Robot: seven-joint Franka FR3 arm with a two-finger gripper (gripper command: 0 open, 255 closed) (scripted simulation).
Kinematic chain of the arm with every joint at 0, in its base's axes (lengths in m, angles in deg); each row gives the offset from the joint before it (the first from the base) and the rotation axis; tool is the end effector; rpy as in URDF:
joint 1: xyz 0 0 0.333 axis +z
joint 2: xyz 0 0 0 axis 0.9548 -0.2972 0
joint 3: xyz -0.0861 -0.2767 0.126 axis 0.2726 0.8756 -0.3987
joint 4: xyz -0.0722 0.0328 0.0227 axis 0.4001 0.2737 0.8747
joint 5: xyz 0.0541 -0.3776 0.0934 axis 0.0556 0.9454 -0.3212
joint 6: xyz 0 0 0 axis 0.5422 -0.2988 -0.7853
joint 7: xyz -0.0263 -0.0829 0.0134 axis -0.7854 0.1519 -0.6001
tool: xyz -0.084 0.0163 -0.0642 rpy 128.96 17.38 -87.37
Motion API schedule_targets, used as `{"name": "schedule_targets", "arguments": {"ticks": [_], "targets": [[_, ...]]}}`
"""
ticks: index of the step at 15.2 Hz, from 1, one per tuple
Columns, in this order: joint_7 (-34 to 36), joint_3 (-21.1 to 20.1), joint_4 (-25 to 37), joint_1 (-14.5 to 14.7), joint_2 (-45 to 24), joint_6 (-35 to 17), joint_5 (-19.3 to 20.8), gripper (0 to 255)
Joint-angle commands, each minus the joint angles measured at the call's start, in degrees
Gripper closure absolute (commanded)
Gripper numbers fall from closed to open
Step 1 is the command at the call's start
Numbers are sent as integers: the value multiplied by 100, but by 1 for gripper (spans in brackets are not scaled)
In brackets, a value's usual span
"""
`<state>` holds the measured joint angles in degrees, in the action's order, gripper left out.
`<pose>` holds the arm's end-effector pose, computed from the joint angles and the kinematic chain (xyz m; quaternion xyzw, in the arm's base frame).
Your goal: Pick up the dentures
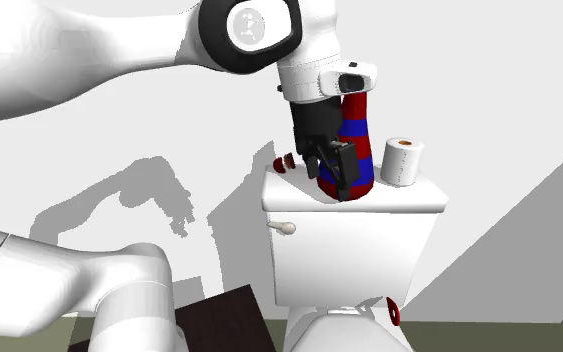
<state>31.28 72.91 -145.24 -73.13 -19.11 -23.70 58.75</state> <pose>0.3057 -0.0091 0.6446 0.9937 0.0078 0.1099 0.0192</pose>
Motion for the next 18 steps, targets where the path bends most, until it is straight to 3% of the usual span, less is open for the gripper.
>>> {"name": "schedule_targets", "arguments": {"ticks": [1,10,18], "targets": [[0,0,0,0,0,0,0,0],[1154,-1016,-311,308,-368,-844,-655,0],[2172,-1972,-117,460,-1146,-1659,-1017,0]]}}
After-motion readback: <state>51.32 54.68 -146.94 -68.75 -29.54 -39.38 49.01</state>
